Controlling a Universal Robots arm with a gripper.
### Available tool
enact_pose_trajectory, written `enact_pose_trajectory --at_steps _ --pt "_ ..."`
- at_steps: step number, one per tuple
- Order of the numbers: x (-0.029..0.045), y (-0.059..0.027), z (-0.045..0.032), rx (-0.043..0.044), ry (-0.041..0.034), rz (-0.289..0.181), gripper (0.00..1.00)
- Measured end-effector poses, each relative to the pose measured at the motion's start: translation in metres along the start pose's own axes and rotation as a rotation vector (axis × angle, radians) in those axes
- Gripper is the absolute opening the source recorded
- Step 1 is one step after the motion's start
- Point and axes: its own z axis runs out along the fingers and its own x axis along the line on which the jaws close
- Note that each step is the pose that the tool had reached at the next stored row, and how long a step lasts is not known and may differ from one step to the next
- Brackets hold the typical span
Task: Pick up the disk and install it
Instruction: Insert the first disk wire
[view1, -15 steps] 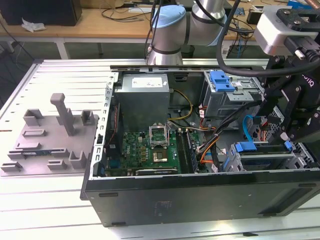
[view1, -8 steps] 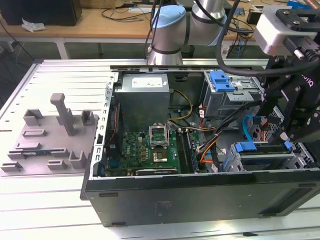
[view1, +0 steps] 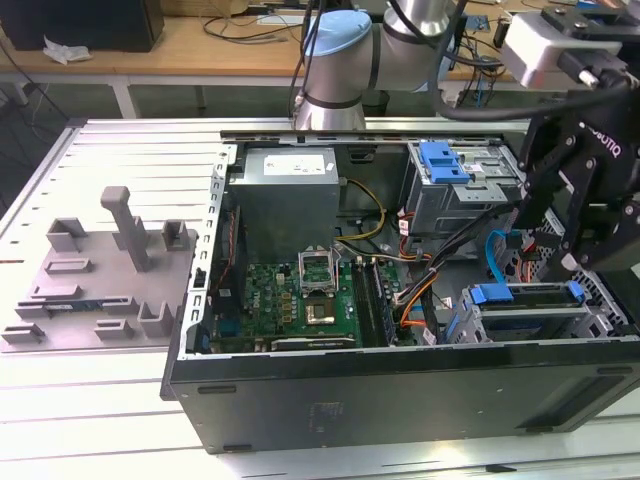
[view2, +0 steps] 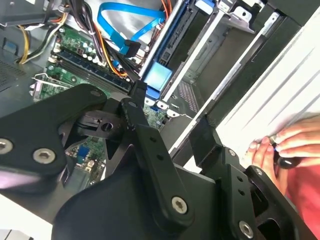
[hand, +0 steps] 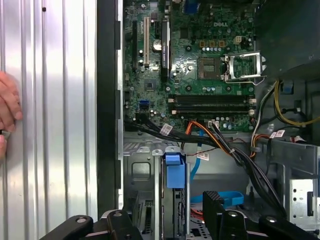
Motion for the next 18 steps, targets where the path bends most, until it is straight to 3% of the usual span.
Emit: enact_pose_trajectory --at_steps 1,3,6,13,15,18 --pt "-0.0022 -0.0003 -0.0004 -0.0003 0.0099 0.0 0.62" --pt "-0.0135 -0.0029 -0.0007 -0.0003 0.0379 0.001 0.62" --pt "-0.0231 -0.0057 -0.0009 0.0 0.0473 0.001 0.62" --pt "-0.044 -0.0131 -0.0012 0.0 0.0536 0.001 0.62" --pt "-0.0486 -0.0171 -0.0013 0.0 0.0542 0.001 0.62" --pt "-0.06 -0.0303 -0.0017 0.0 0.0565 0.002 0.61"
